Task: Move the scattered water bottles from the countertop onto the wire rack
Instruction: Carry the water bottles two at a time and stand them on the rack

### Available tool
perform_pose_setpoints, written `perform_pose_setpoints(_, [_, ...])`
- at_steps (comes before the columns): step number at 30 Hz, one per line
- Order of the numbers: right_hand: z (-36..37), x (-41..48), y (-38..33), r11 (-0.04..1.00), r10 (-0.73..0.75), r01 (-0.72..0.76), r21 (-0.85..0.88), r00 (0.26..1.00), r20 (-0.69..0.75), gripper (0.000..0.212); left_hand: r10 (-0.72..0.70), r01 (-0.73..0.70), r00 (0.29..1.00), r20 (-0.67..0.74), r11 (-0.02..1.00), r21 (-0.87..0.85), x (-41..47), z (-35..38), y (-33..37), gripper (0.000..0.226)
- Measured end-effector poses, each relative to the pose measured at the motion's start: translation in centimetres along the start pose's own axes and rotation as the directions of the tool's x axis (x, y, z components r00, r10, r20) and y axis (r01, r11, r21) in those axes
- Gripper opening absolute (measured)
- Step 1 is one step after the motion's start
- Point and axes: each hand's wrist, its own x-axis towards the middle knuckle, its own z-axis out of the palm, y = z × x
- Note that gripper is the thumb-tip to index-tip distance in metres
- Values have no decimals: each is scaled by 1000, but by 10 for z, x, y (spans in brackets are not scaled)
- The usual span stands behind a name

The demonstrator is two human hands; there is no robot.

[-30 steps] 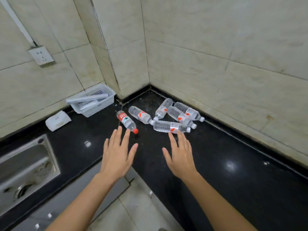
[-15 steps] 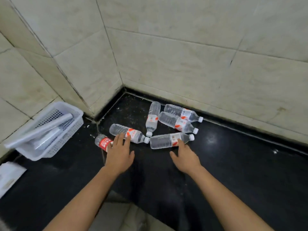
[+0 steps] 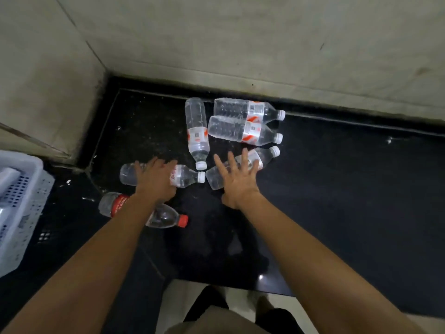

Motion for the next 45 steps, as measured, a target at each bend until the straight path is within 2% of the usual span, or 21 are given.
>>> perform_pose_setpoints(3, [7,-4,13,986,-29,19,-167,998,-58,108,10,-11,996,-88,1000,-10,-4,3,3,71])
perform_pose_setpoints(6, [11,-22,24,982,-57,34,-187,992,-115,87,-7,7,999,-39,1000,-1,-6,-4,13,79])
perform_pose_setpoints(8, [23,-41,31,996,-43,33,-86,992,-121,80,-10,10,1000,16,1000,-8,-6,-9,26,82])
perform_pose_setpoints(11, [46,-73,45,991,25,-3,134,986,-164,80,6,-4,998,60,999,-36,-7,-13,48,82])
perform_pose_setpoints(13, [58,-91,56,982,24,12,187,982,-187,81,11,-6,998,65,997,-76,-8,-13,68,81])
perform_pose_setpoints(15, [61,-102,65,972,20,31,231,977,-214,72,-7,17,998,63,989,-146,-9,-12,92,79])
perform_pose_setpoints(17, [55,-106,69,935,73,16,353,969,-236,57,-15,26,999,48,973,-228,-10,-8,114,75])
perform_pose_setpoints(19, [48,-101,71,811,250,-105,575,951,-180,48,3,6,1000,30,955,-295,-15,-2,128,68])
perform_pose_setpoints(20, [44,-95,72,686,360,-194,701,928,-95,51,6,2,1000,26,948,-319,-19,2,132,67])
perform_pose_setpoints(22, [38,-79,76,365,498,-356,860,855,142,74,-5,7,1000,7,943,-332,-25,8,133,68])
perform_pose_setpoints(24, [30,-63,78,129,480,-445,886,810,337,100,-22,21,1000,0,950,-311,-29,13,130,75])
perform_pose_setpoints(25, [27,-56,76,60,444,-466,883,804,394,108,-31,31,1000,5,951,-309,-31,15,128,77])
perform_pose_setpoints(26, [24,-52,72,32,413,-483,875,804,429,112,-35,37,999,13,948,-315,-31,15,127,79])
perform_pose_setpoints(29, [28,-45,60,76,429,-494,866,801,419,109,-27,44,998,55,940,-339,-31,15,125,79])
perform_pose_setpoints(33, [39,-47,58,-117,457,-459,881,762,458,86,16,38,991,133,920,-391,-35,18,120,91])
perform_pose_setpoints(35, [41,-53,61,-77,447,-506,859,753,483,91,29,24,992,123,913,-408,-43,22,121,98])
perform_pose_setpoints(37, [43,-64,64,27,446,-574,818,740,504,97,21,14,997,78,909,-417,-52,26,124,96])
perform_pose_setpoints(41, [57,-91,68,190,468,-651,735,718,516,91,-11,20,1000,23,906,-423,-60,32,127,92])
perform_pose_setpoints(43, [68,-104,69,198,478,-647,736,719,504,88,-13,20,1000,19,905,-424,-60,34,128,91])
perform_pose_setpoints(45, [78,-119,72,138,484,-611,779,728,485,79,-12,24,1000,29,895,-445,-57,32,130,90])
